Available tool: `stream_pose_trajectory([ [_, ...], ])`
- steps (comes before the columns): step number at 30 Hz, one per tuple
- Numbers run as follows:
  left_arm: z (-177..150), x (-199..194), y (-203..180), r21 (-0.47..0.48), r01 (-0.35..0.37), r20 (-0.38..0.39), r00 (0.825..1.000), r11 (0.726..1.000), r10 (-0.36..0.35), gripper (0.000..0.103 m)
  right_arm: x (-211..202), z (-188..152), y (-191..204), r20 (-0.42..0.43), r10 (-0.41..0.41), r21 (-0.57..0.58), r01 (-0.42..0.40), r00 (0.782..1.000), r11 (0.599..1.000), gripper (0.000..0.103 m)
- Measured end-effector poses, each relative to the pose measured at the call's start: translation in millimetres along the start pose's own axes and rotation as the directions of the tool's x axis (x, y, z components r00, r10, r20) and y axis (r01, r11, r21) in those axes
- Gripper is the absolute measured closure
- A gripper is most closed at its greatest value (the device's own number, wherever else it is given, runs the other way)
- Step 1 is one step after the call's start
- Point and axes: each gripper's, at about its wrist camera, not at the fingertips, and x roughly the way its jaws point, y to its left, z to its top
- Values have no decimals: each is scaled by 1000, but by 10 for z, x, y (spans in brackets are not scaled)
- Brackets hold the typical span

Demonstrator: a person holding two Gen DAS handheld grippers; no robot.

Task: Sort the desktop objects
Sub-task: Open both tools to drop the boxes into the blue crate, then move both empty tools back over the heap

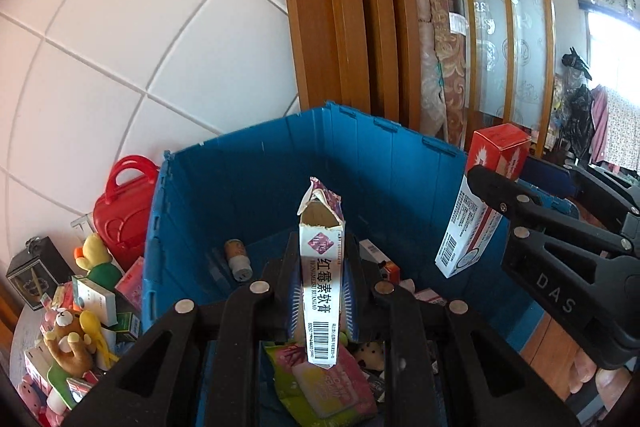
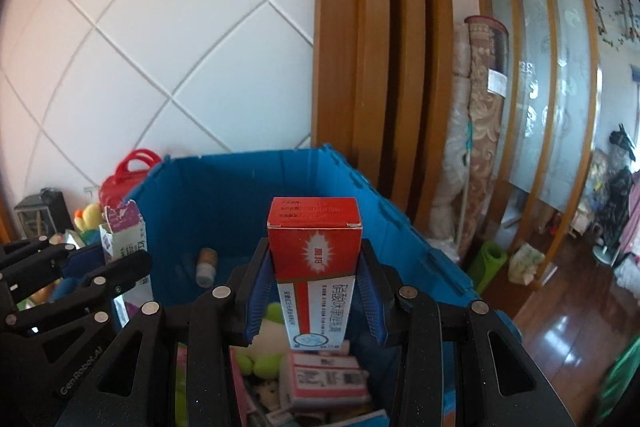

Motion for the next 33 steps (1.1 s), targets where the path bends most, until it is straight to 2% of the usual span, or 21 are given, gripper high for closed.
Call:
stream_pose_trajectory([
  [9, -27, 199, -84, 21, -6, -78, 997, 1000, 7, 85, 320, -133, -164, -114, -40, -3, 40, 993, 999, 63],
  [12, -31, 233, -49, 1, -9, -103, 995, 1000, 9, 70, 361, -165, -187, -133, -38, -2, 38, 990, 999, 63],
  [13, -33, 234, -38, -7, -3, -108, 994, 1000, 3, 58, 380, -176, -208, -137, -36, -2, 36, 990, 999, 62],
  [14, -38, 242, -5, -12, 5, -113, 994, 1000, -6, 45, 386, -181, -215, -138, -34, -2, 34, 990, 999, 56],
  [15, -37, 246, 10, -15, 9, -113, 994, 1000, -11, 41, 386, -182, -214, -137, -36, -4, 35, 990, 999, 39],
  [17, -57, 231, 35, -17, -2, -108, 994, 1000, 0, 36, 362, -183, -216, -128, -47, -4, 46, 991, 999, 21],
  [20, -79, 188, 80, -30, -10, -106, 994, 1000, 7, 35, 316, -173, -229, -120, -30, 9, 31, 992, 999, 17],
  [24, -115, 91, 169, -42, -11, -88, 996, 999, 7, 32, 238, -167, -205, -103, -45, 8, 46, 994, 999, 3],
  [29, -152, -111, 272, -50, -30, -41, 999, 998, 28, 28, 61, -143, -170, -71, -62, 9, 63, 996, 998, 0],
  [33, -207, -302, 382, -68, -13, 17, 1000, 998, 14, 27, -89, -114, -117, -54, -122, -4, 122, 991, 993, 0],
])
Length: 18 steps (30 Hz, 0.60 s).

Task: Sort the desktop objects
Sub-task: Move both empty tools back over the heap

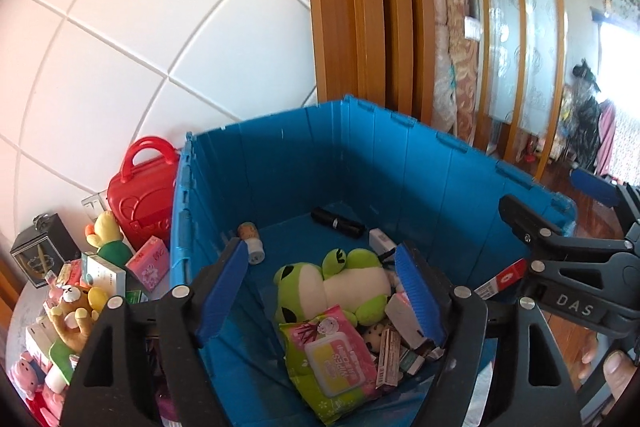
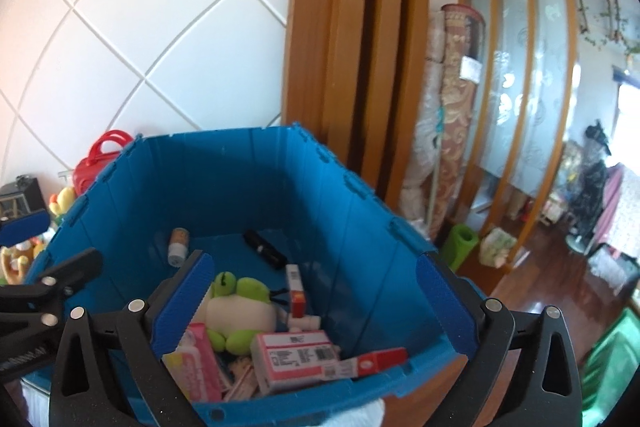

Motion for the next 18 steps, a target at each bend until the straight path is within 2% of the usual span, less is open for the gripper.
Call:
stream_pose_trajectory([
  [2, -28, -114, 58, -3, -9, 42, 999, 1000, 9, 27, -82, -3, 12, 2, -22, 4, 22, 1000, 1000, 0],
  [6, -95, -312, 201, -29, -36, 98, 994, 999, 39, 27, -267, 0, 78, 26, 1, 12, -1, 1000, 1000, 0],
  [10, -194, -440, 427, -64, -29, 90, 995, 998, 35, 27, -461, -4, 257, 59, 40, -6, -39, 997, 999, 0],
  [14, -345, -601, 725, -91, -80, 95, 992, 993, 88, 27, -584, -33, 537, 73, 100, -31, -98, 992, 995, 0],
  [18, -515, -720, 1159, -145, -133, 57, 988, 980, 143, 27, -674, -57, 860, 85, 189, -57, -185, 978, 981, 0],
])
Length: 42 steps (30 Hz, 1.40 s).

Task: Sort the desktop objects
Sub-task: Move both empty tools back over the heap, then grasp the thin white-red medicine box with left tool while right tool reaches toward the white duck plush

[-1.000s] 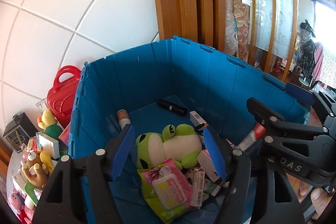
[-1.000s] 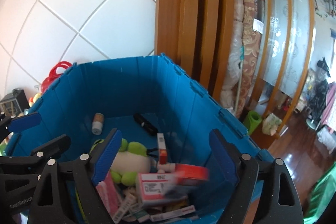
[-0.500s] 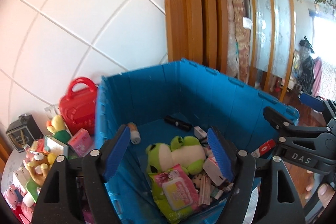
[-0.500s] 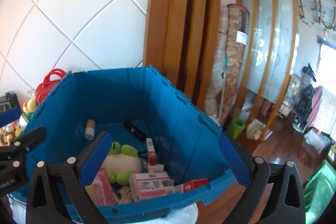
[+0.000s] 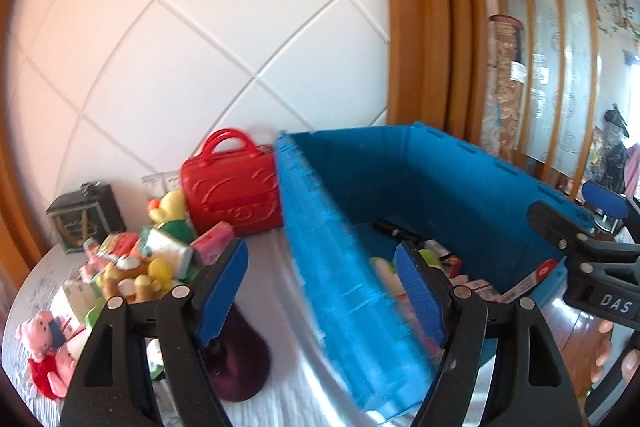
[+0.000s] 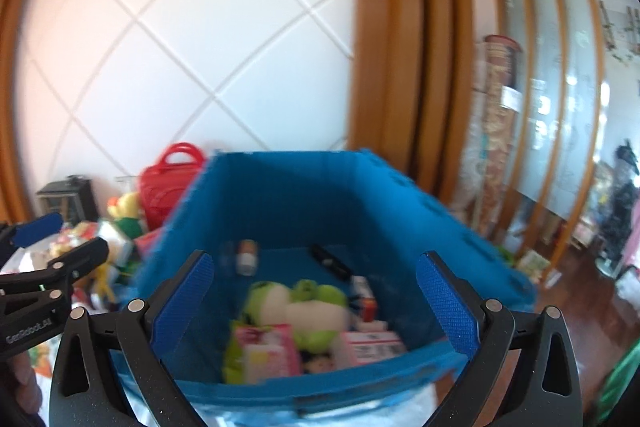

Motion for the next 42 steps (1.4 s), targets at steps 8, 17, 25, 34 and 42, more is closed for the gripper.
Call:
stream_pose_trajectory([
  [8, -397, -165, 1062, -71, -189, -37, 982, 979, 187, 27, -20, 44, 868, 36, 178, -55, -176, 983, 983, 0],
  [17, -1119, -209, 2396, -124, -398, -198, 908, 909, 370, 27, 257, -185, 2048, -83, 360, -136, -368, 929, 920, 0],
  [25, -2059, -223, 3477, -207, -549, -436, 793, 810, 426, 27, 902, -806, 2797, -344, 417, -98, -474, 841, 875, 0],
  [34, -2931, 91, 4149, -224, -621, -616, 688, 752, 385, 27, 1408, -1493, 3144, -554, 343, -82, -460, 758, 884, 0],
  [42, -2880, 535, 4181, -275, -551, -601, 738, 788, 306, 27, 1558, -1710, 3161, -617, 278, -100, -424, 737, 900, 0],
])
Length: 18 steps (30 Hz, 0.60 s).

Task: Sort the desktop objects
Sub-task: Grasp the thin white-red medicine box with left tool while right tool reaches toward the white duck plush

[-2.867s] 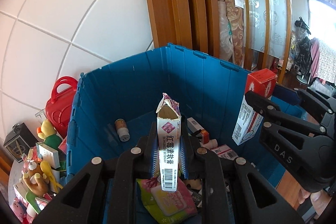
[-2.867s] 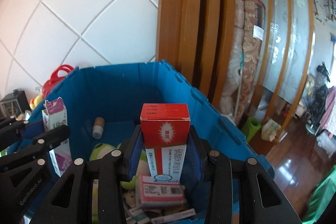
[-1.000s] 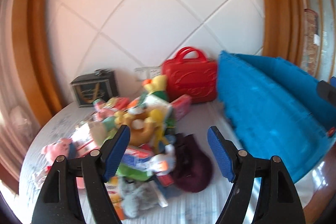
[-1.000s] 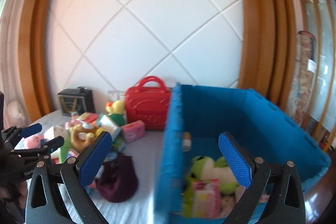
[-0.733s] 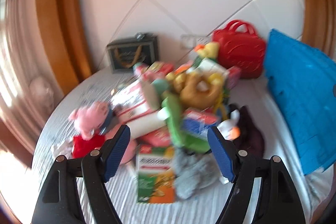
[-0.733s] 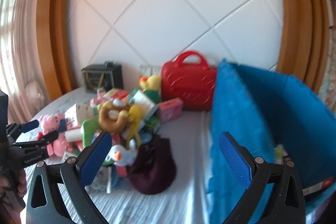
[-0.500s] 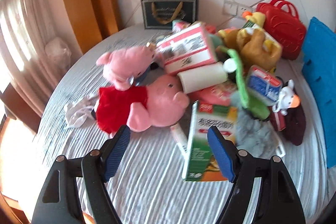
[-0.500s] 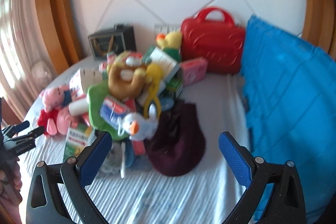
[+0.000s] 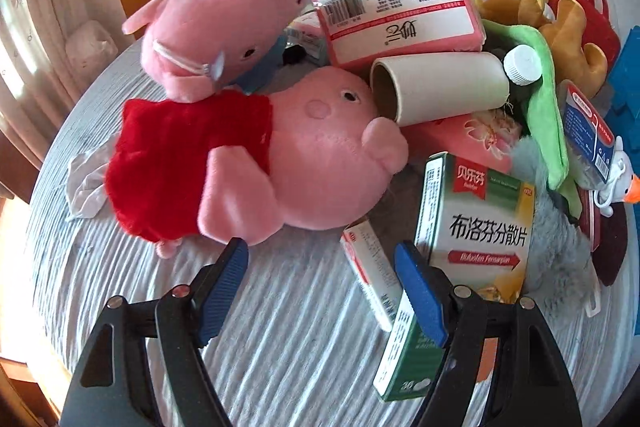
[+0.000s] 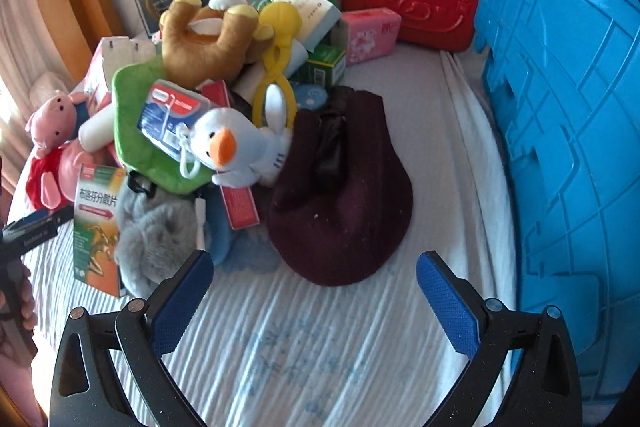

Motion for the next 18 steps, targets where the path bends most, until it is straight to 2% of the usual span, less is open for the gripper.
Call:
stream_pose_trajectory([
  [3, 37, 96, -83, 14, -13, -4, 1000, 1000, 13, 28, 83, -18, -67, -23, 6, 24, -5, 1000, 1000, 0],
  [6, 11, 229, -33, -21, 31, -55, 998, 999, -32, 38, 145, -12, -129, -31, 8, 37, -7, 999, 999, 0],
  [8, -48, 367, -6, -32, 49, -122, 991, 998, -53, 60, 209, 2, -191, -36, -2, 54, 4, 999, 999, 0],
  [11, -142, 334, -62, 35, 9, -110, 994, 999, -5, 70, 325, 33, -272, -43, -5, 71, 8, 999, 997, 0],
  [15, -206, 256, -17, 44, 20, -106, 994, 999, -15, 76, 522, 80, -355, -68, -1, 57, 5, 998, 998, 16],
  [18, -217, 220, 44, 40, 6, -105, 994, 999, -2, 77, 690, 105, -421, -89, 15, 75, -8, 996, 997, 16],
])
